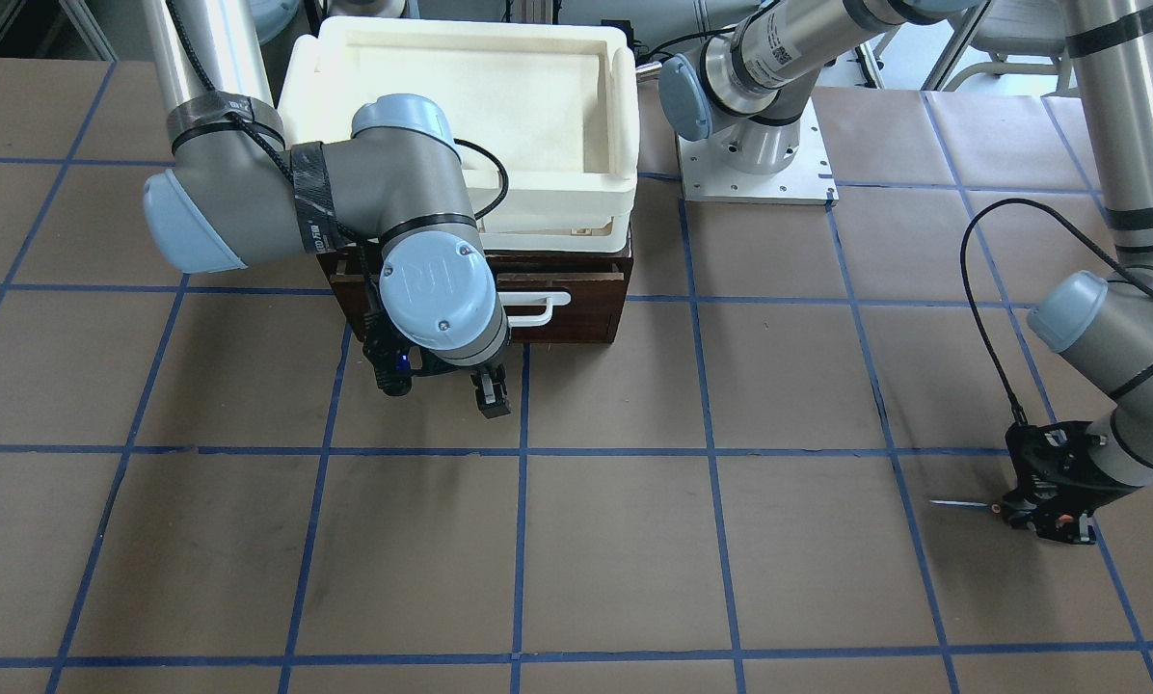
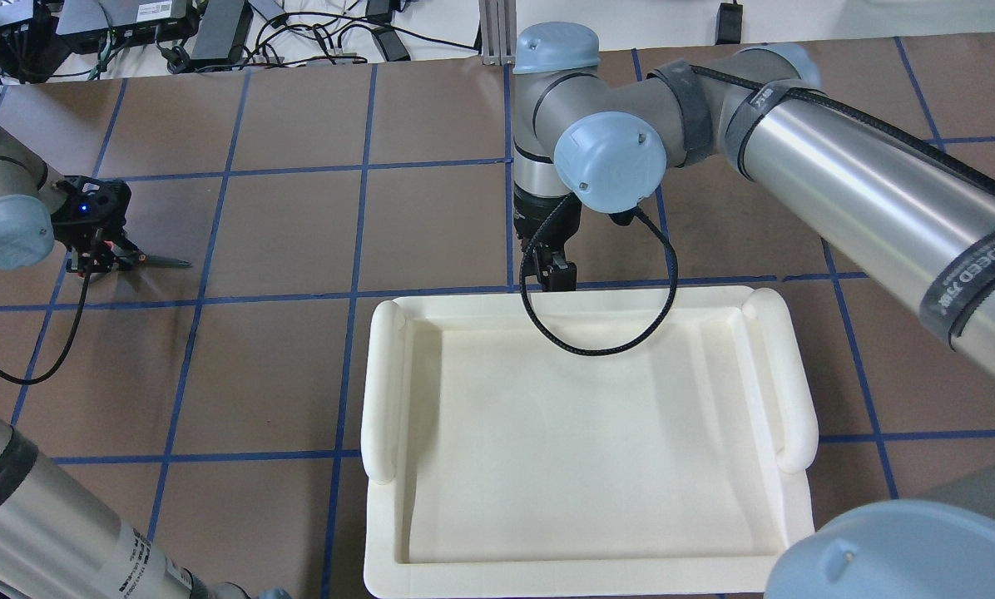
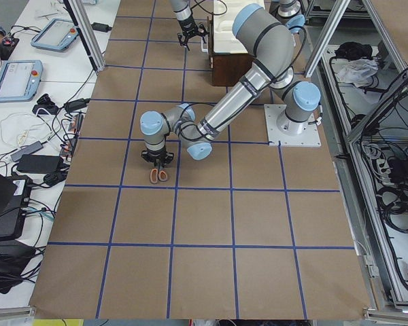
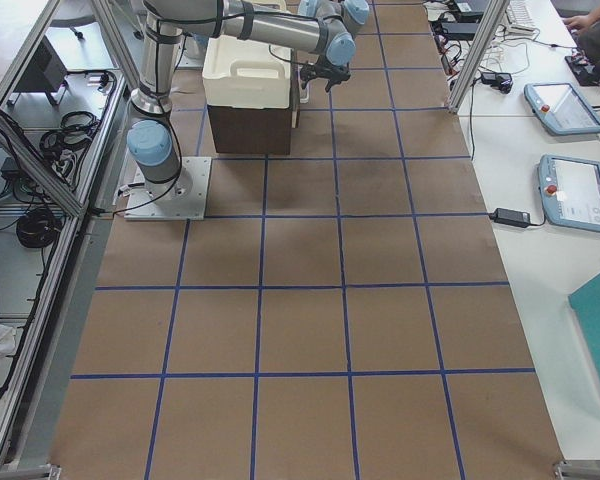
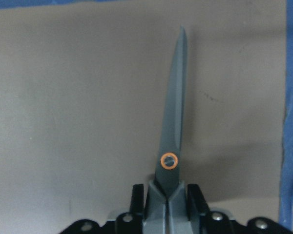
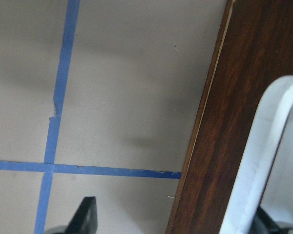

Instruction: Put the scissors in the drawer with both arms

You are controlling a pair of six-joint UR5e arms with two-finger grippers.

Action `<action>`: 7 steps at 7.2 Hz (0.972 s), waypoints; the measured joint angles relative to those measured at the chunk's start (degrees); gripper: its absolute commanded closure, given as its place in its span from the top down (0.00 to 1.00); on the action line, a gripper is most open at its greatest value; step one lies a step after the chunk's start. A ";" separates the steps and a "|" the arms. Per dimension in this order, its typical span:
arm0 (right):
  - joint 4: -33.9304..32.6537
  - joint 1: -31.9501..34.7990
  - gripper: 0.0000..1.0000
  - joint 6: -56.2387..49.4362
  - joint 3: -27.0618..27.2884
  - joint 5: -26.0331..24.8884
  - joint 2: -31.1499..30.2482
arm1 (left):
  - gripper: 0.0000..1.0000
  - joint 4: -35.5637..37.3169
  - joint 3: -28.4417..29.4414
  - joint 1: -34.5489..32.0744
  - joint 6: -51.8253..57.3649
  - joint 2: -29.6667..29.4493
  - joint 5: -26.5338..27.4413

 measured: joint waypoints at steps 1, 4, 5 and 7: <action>-0.55 0.00 1.00 -0.03 -0.11 0.00 0.09 | 0.01 -0.66 0.08 -0.26 -0.39 1.00 0.07; -1.13 0.00 1.00 -0.76 -0.56 -0.02 0.25 | 0.01 -12.13 1.69 -1.18 -1.24 8.46 -0.90; -1.27 -0.01 1.00 -1.08 -0.68 -0.05 0.26 | 0.01 -16.67 2.58 -1.87 -1.55 12.15 -1.54; -2.00 -0.07 1.00 -2.28 -0.82 -0.17 0.32 | 0.01 -24.05 3.16 -3.40 -5.32 19.48 -3.18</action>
